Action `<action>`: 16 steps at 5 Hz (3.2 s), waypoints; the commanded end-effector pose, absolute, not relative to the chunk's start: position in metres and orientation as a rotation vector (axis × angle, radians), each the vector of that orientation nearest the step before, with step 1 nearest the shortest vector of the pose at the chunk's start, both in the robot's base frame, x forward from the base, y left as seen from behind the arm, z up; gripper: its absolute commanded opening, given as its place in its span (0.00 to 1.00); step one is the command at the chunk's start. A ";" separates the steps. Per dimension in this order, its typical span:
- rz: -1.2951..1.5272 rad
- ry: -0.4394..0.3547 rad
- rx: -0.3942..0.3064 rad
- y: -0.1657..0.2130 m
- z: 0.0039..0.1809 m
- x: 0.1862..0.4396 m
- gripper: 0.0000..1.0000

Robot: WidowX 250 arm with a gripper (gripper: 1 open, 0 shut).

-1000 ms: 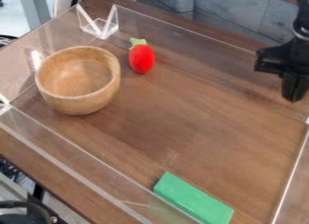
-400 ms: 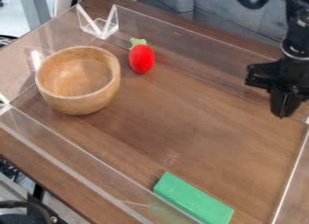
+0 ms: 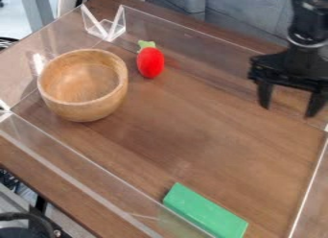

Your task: Move the red fruit to the right

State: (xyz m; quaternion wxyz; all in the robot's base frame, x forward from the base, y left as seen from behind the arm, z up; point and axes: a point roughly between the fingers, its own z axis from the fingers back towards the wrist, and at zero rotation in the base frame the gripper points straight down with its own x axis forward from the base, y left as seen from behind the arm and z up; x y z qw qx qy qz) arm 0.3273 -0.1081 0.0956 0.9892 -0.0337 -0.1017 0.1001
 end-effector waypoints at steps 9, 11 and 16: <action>0.619 -0.264 -0.031 0.114 0.098 0.321 1.00; 0.630 -0.257 -0.046 0.117 0.080 0.330 1.00; 0.748 -0.230 -0.065 0.089 0.085 0.363 1.00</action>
